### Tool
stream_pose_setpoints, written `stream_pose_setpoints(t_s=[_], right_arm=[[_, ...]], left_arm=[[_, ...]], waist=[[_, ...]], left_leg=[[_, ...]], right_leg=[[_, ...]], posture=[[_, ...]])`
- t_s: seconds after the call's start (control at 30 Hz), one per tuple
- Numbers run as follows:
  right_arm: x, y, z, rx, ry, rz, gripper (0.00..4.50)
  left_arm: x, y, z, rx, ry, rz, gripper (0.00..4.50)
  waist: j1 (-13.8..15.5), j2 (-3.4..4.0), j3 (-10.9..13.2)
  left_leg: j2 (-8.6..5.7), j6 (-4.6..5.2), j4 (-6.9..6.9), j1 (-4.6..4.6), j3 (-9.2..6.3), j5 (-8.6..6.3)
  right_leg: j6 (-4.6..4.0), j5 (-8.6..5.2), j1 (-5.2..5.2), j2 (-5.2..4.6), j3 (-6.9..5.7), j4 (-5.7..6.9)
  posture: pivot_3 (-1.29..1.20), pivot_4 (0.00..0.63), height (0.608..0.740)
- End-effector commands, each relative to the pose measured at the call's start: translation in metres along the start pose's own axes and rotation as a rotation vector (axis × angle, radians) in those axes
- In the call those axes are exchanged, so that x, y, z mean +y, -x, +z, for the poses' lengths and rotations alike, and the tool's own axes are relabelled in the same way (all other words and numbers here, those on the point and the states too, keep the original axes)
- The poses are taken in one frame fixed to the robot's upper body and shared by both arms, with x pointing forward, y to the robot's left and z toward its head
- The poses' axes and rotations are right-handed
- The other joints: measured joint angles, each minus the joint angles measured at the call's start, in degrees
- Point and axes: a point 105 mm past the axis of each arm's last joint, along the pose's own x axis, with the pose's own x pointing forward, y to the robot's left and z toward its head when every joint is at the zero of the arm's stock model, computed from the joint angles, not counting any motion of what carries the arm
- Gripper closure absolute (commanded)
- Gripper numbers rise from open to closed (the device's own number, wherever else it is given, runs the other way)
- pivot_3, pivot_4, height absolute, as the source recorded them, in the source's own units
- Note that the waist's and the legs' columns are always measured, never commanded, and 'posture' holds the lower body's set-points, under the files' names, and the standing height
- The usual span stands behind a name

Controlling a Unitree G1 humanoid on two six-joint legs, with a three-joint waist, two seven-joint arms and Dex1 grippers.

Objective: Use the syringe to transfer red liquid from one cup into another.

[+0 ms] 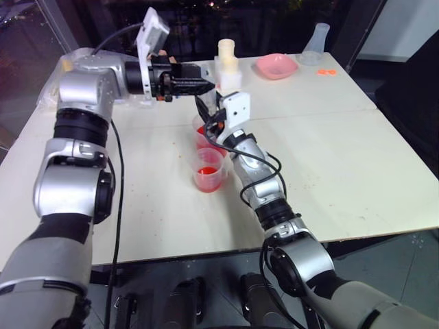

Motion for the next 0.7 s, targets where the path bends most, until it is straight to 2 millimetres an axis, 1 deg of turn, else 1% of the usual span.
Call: stream_pose_setpoints(t_s=[0.03,0.17,0.27,0.37,0.57,0.7], right_arm=[[0.0036,-0.0063,0.0213,-0.076,0.025,0.017,3.11],[0.0026,-0.0056,0.0213,-0.074,0.03,0.017,3.11],[0.0022,-0.0051,0.0208,-0.072,0.034,0.018,3.11],[0.0021,-0.0045,0.0204,-0.07,0.035,0.019,3.11],[0.0043,-0.0029,0.0176,-0.062,0.029,0.028,3.11],[0.0081,-0.0014,0.0136,-0.049,0.018,0.04,3.11]], left_arm=[[-0.0023,-0.0003,0.0192,-0.044,-0.058,-0.01,1.76],[-0.0036,-0.0038,0.0188,-0.057,-0.045,-0.022,2.84],[-0.0039,-0.0055,0.0184,-0.062,-0.041,-0.024,3.74],[-0.004,-0.0067,0.0168,-0.065,-0.036,-0.023,4.47],[-0.0024,-0.0069,0.0158,-0.065,-0.038,-0.011,4.47],[0.001,-0.006,0.0216,-0.091,-0.043,0.017,4.47]], waist=[[0.0,0.0,0.0],[0.0,0.0,0.0],[0.0,0.0,0.0],[0.0,0.0,0.0],[0.0,0.0,0.0],[0.0,0.0,0.0]], left_leg=[[0.0,0.0,0.0,0.0,0.0,0.0],[0.0,0.0,0.01,0.0,0.0,0.0],[0.0,0.0,0.0,0.0,0.0,0.0],[0.0,0.0,0.01,0.0,0.0,0.0],[0.0,0.0,0.01,0.0,0.0,0.0],[0.0,0.0,0.01,0.0,0.0,0.0]], right_leg=[[0.0,0.0,0.0,0.0,0.0,0.0],[0.0,0.0,0.0,0.0,0.0,0.01],[0.0,0.0,0.0,0.0,0.0,0.01],[0.0,0.0,0.0,0.0,0.0,0.01],[0.0,0.0,0.0,-0.01,0.0,0.01],[0.0,0.0,0.0,0.0,0.0,0.01]], posture=[[0.0,0.15,0.74],[0.0,0.15,0.74],[0.0,0.15,0.74],[0.0,0.15,0.74],[0.0,0.15,0.74],[0.0,0.15,0.74]])
